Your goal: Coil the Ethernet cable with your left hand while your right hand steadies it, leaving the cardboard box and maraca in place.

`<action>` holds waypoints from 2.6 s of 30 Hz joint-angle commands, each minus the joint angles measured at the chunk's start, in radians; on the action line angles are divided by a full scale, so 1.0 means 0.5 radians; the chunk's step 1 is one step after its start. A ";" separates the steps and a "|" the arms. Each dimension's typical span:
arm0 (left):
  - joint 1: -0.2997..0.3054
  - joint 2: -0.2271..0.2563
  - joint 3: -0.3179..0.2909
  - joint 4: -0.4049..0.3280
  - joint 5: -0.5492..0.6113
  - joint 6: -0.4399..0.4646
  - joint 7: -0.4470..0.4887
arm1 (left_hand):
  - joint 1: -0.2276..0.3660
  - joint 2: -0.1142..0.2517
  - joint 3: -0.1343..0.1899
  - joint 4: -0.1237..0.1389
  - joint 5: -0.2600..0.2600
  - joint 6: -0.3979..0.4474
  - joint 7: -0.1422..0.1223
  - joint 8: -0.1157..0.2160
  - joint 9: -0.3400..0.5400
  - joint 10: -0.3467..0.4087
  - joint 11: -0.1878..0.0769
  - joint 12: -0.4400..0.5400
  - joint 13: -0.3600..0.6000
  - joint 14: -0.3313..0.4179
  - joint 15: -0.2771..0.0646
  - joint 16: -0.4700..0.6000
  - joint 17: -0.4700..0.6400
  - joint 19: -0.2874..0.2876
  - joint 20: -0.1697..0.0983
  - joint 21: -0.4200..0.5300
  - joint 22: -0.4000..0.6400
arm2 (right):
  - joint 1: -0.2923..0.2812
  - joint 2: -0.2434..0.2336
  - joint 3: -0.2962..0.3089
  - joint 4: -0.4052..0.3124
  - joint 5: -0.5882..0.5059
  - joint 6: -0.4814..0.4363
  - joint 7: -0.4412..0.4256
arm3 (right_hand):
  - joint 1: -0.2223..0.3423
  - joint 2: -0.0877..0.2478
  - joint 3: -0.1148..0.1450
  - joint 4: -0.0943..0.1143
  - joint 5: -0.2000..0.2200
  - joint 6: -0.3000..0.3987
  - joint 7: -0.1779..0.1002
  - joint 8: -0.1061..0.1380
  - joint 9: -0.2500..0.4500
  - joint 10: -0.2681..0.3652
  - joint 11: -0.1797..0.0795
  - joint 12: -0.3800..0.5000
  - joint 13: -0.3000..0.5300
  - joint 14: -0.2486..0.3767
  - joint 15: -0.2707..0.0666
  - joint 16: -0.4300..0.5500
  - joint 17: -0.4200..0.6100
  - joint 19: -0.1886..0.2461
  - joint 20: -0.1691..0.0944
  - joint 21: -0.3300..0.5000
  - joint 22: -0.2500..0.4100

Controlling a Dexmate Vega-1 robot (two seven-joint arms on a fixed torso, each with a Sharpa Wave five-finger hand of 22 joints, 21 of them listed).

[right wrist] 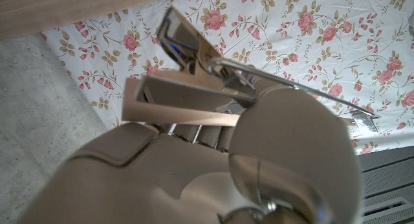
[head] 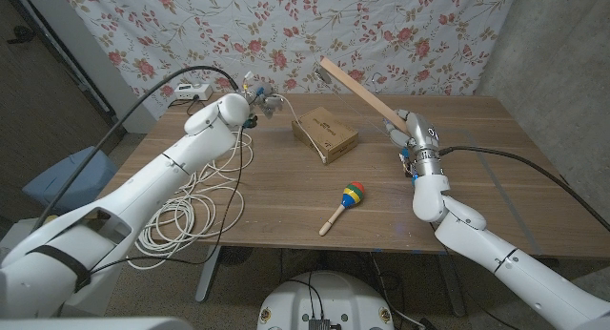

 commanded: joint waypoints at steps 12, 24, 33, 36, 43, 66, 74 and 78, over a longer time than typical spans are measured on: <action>-0.141 -0.275 -0.206 0.397 -0.865 -0.505 0.721 | -0.039 -0.014 0.081 -0.007 -0.028 0.031 0.085 0.009 -0.002 -0.027 0.010 0.122 0.006 -0.049 -0.021 0.063 0.165 -0.051 0.008 0.013 -0.043 | -0.062 -0.050 -0.020 -0.073 -0.171 -0.072 0.076 | -0.210 0.211 0.105 0.094 0.007 0.018 0.009 0.019 0.000 -0.025 0.001 0.037 -0.003 -0.033 -0.142 0.044 0.006 -0.025 -0.134 0.036 -0.026; -0.374 -0.292 -0.067 0.496 -0.983 -0.565 0.648 | -0.058 -0.018 0.107 -0.013 -0.046 0.043 0.087 0.017 -0.007 -0.037 0.015 0.200 0.005 -0.020 -0.016 0.027 0.114 -0.056 0.009 0.042 -0.062 | 0.032 -0.021 -0.146 0.031 -0.254 -0.074 0.125 | -0.213 0.205 0.103 0.093 0.012 0.022 0.004 0.030 -0.005 -0.046 -0.004 0.063 -0.003 -0.059 -0.142 0.070 0.007 -0.046 -0.144 0.053 -0.054; -0.584 -0.361 0.088 0.665 -0.951 -0.568 0.580 | -0.074 -0.021 0.133 -0.020 -0.061 0.041 0.081 0.022 -0.010 -0.060 0.011 0.264 0.004 0.007 -0.020 -0.043 0.005 -0.067 0.005 0.056 -0.083 | 0.099 -0.026 -0.222 0.058 -0.320 0.025 0.165 | -0.214 0.204 0.102 0.092 0.016 0.018 -0.001 0.038 -0.006 -0.052 0.002 0.078 -0.009 -0.072 -0.142 0.096 0.006 -0.052 -0.147 0.072 -0.079; -0.650 -0.393 0.140 0.734 -0.932 -0.581 0.551 | -0.077 -0.024 0.138 -0.021 -0.064 0.045 0.091 0.021 -0.016 -0.060 0.013 0.277 0.004 0.011 -0.020 -0.048 -0.002 -0.067 0.003 0.058 -0.087 | 0.122 -0.024 -0.242 0.068 -0.335 0.058 0.185 | -0.215 0.204 0.102 0.092 0.017 0.019 0.001 0.041 -0.007 -0.053 -0.001 0.078 -0.014 -0.074 -0.142 0.102 0.006 -0.053 -0.149 0.076 -0.085; -0.780 -0.496 0.229 0.905 -0.887 -0.639 0.529 | -0.089 -0.026 0.156 -0.024 -0.073 0.040 0.088 0.028 -0.012 -0.077 0.001 0.320 0.004 0.010 -0.018 -0.074 -0.032 -0.075 0.003 0.065 -0.099 | 0.180 -0.021 -0.291 0.099 -0.378 0.152 0.233 | -0.216 0.204 0.101 0.092 0.020 0.016 -0.004 0.046 -0.009 -0.056 0.002 0.086 -0.016 -0.081 -0.142 0.120 0.006 -0.060 -0.151 0.089 -0.103; -0.899 -0.693 0.324 0.924 -0.950 -0.771 0.356 | -0.122 -0.030 0.208 -0.043 -0.102 0.043 0.095 0.030 -0.043 -0.125 -0.017 0.456 0.000 0.046 -0.025 -0.163 -0.167 -0.093 0.004 0.091 -0.118 | 0.506 0.143 -0.465 0.350 -0.501 0.275 0.472 | -0.215 0.207 0.102 0.089 0.027 0.029 0.014 0.062 -0.033 -0.057 0.007 0.112 -0.012 -0.100 -0.142 0.175 0.005 -0.067 -0.150 0.138 -0.160; -0.810 -0.594 0.286 0.587 -1.011 -0.619 0.316 | -0.134 -0.032 0.221 -0.047 -0.113 0.042 0.095 0.034 -0.047 -0.136 -0.025 0.496 -0.001 0.054 -0.015 -0.168 -0.173 -0.092 0.008 0.100 -0.121 | 0.641 0.221 -0.520 0.505 -0.484 0.265 0.527 | -0.210 0.208 0.105 0.085 0.029 0.030 0.016 0.065 -0.041 -0.061 0.007 0.121 -0.015 -0.105 -0.142 0.193 0.006 -0.071 -0.151 0.155 -0.176; -0.750 -0.526 0.249 0.421 -1.034 -0.544 0.336 | -0.139 -0.031 0.227 -0.050 -0.118 0.042 0.093 0.036 -0.051 -0.142 -0.025 0.515 -0.002 0.055 -0.018 -0.168 -0.169 -0.091 0.009 0.105 -0.121 | 0.687 0.250 -0.528 0.581 -0.451 0.252 0.529 | -0.209 0.208 0.106 0.085 0.030 0.033 0.016 0.067 -0.044 -0.063 0.004 0.122 -0.018 -0.107 -0.142 0.200 0.006 -0.074 -0.153 0.161 -0.183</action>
